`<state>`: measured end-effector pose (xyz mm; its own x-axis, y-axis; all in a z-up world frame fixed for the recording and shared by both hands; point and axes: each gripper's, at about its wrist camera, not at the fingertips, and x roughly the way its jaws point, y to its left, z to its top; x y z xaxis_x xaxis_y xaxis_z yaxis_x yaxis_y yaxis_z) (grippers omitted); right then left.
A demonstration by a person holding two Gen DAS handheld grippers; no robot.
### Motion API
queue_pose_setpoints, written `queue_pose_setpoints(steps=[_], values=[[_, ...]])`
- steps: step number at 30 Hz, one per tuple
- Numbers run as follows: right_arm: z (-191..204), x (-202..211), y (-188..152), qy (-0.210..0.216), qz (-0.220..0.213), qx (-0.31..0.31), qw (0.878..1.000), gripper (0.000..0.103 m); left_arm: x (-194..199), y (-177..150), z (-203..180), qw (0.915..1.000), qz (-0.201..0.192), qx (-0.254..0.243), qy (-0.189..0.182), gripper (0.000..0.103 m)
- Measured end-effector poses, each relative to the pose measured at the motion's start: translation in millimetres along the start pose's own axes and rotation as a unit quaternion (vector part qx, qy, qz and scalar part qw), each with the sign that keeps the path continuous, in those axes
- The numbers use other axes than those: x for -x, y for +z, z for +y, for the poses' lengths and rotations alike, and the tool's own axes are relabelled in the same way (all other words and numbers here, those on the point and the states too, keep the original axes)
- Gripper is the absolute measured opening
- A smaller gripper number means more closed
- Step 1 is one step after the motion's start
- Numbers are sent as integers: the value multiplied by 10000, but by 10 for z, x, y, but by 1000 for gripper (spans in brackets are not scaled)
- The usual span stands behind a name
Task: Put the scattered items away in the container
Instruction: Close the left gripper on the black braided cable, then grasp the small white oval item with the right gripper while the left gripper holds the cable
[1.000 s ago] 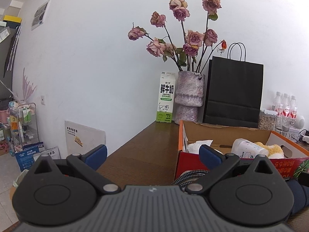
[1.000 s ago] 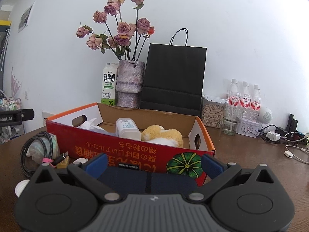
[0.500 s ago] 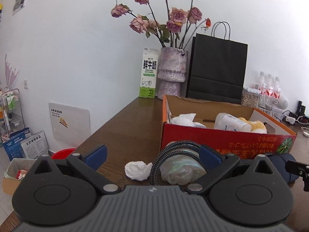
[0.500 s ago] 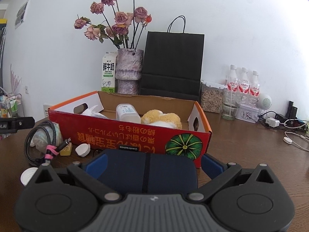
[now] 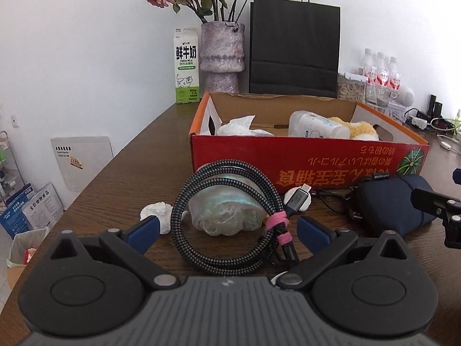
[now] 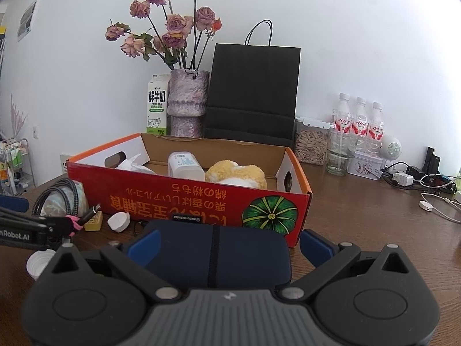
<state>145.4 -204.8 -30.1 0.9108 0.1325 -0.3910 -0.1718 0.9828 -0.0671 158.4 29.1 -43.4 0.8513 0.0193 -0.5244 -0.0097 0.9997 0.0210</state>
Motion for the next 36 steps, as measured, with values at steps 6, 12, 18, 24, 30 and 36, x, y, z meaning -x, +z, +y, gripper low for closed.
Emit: queue_pose_setpoints(steps=[6,12,18,24,30,36], values=[[-5,1,3,11,-9,-7,10000,103,-123,3,-70,9994,347,70,-4,103],[-3,1,0,10,-7,-10,10000,103,-33,-6,-37,9995,138,267,81,92],[-4,-1,-2,9,-2,-12,10000,103,103,-13,-4,9990,-194,388,144,91],[-14,-14,-10,10,41,-27,10000,103,221,-16,16,9981,-440,401,165,91],[-20,-34,-9,-1,92,-47,9999,103,313,-7,55,9970,-609,446,150,91],[-24,-39,-10,-4,106,-53,9999,103,390,4,84,9958,-773,480,126,90]])
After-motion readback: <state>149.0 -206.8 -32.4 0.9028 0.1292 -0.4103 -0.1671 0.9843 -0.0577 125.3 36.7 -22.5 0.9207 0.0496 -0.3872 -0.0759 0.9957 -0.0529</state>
